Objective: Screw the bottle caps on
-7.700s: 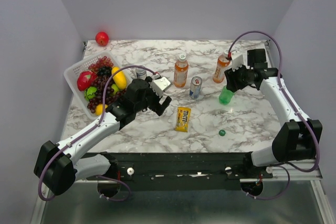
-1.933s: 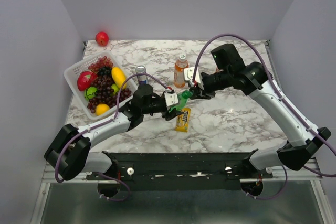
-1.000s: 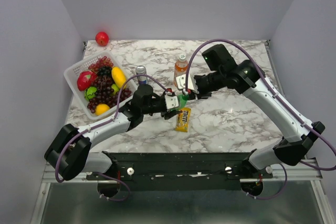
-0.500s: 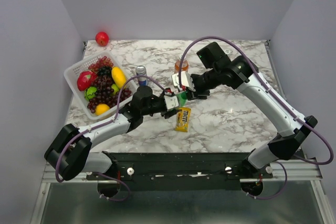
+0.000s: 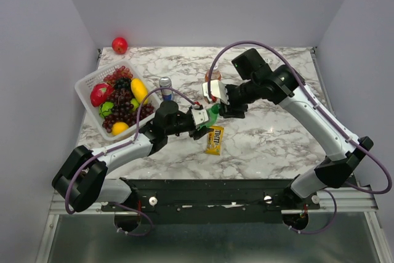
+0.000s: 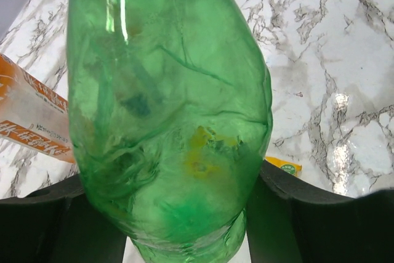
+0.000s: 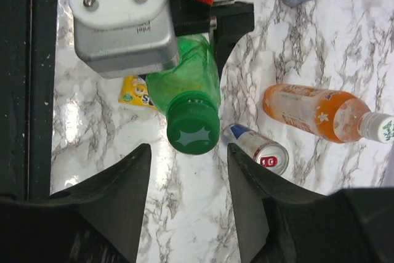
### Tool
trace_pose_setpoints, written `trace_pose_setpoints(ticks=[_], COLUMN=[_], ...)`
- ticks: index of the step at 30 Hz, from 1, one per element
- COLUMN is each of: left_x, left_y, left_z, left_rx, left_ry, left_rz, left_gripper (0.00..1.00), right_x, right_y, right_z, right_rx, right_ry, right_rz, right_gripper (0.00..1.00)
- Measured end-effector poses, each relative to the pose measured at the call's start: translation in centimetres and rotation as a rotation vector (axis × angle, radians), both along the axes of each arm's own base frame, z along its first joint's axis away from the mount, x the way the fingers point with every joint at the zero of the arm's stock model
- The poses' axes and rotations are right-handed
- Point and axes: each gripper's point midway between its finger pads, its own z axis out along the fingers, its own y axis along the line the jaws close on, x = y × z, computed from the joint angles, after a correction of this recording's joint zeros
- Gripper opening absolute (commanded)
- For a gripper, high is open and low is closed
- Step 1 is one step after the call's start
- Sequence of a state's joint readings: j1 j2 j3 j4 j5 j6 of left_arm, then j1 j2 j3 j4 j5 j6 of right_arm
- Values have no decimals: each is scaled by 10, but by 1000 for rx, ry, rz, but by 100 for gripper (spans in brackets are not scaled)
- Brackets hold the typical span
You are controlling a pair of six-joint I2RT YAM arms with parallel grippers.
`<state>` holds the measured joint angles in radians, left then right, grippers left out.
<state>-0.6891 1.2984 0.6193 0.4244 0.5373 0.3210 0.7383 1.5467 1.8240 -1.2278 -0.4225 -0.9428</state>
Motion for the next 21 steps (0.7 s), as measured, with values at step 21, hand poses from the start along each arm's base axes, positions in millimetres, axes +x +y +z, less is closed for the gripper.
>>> trace_pose_setpoints(ticks=[21], left_x=[-12], left_y=[-3], left_z=[-2], left_rx=[-43], left_ry=[137], left_rz=[-11], left_gripper=[0], right_x=[1], right_y=[-2], right_z=[28], right_rx=[131], right_ry=[-67], right_rz=[-55], right_gripper=[77])
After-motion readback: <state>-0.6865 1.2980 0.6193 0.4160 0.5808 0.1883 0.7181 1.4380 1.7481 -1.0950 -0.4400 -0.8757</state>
